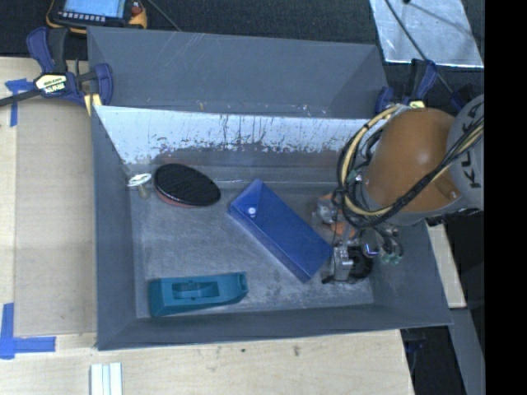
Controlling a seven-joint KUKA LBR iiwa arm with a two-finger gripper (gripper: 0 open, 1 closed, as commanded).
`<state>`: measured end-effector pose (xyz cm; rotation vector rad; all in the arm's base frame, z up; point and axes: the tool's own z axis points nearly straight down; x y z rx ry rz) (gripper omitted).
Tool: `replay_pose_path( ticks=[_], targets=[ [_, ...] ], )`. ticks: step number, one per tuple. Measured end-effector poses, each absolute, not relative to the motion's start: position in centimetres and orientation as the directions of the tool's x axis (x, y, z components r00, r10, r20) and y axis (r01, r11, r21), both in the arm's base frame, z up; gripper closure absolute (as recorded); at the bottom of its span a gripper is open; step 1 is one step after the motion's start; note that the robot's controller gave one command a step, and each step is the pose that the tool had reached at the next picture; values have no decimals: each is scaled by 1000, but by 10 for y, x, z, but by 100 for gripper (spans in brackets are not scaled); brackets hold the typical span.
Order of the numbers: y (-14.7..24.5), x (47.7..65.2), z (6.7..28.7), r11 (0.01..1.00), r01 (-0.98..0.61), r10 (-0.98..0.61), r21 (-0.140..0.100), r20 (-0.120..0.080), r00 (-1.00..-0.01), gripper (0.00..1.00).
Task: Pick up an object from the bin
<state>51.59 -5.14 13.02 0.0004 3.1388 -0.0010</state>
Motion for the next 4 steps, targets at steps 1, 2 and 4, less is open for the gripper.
replay_pose_path(
  ticks=[1,2,4],
  targets=[
    [-87,561,123,999,48,48,0,-4,-999,0],
    [-101,566,130,990,138,138,0,-6,-990,0],
    [-121,591,160,953,304,304,1,-5,-953,0]
  ],
)
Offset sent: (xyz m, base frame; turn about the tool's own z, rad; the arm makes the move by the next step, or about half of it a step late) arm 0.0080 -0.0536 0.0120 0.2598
